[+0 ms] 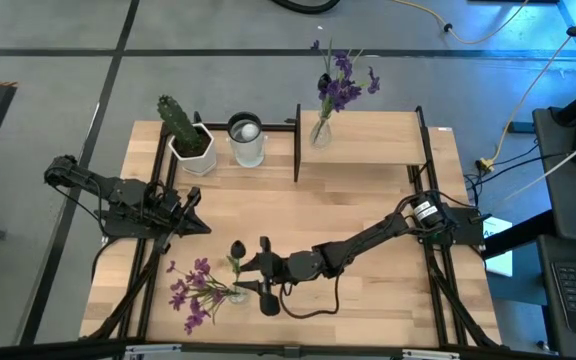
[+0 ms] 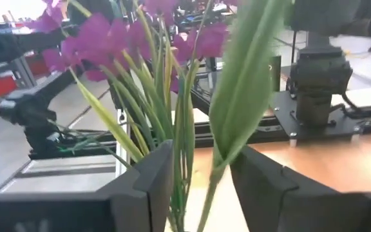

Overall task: Pick and place flowers into a vace then onto a shelf
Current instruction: Put the black flower into the transparent vase

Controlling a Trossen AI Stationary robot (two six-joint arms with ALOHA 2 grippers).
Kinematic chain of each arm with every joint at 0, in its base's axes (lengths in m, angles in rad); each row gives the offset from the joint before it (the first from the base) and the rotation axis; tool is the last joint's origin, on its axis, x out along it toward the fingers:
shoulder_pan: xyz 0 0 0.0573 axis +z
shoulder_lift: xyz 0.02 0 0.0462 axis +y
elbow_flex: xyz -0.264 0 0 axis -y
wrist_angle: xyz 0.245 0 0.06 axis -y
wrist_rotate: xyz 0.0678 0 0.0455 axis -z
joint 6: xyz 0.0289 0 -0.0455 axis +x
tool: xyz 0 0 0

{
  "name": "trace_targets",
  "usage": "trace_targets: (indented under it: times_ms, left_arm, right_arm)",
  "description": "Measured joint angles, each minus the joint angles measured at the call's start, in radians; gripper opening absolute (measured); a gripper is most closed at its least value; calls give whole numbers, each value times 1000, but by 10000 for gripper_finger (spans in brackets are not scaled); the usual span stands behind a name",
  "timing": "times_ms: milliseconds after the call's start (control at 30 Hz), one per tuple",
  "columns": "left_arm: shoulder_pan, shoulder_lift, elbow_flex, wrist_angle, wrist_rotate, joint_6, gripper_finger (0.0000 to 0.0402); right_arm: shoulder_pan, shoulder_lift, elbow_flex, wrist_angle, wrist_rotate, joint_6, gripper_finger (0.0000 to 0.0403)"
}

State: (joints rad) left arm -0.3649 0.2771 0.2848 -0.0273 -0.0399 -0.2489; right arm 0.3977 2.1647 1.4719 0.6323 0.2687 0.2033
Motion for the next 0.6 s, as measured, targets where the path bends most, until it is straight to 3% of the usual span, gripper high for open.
trace_targets:
  times_ms: [367, 600]
  left_arm:
    - [0, 0, 0, 0, 0, 0, 6]
    - [0, 0, 0, 0, 0, 0, 8]
  right_arm:
    - [0, -1, 0, -69, -61, 57, 174]
    - [0, -52, 0, -275, -62, 75, 174]
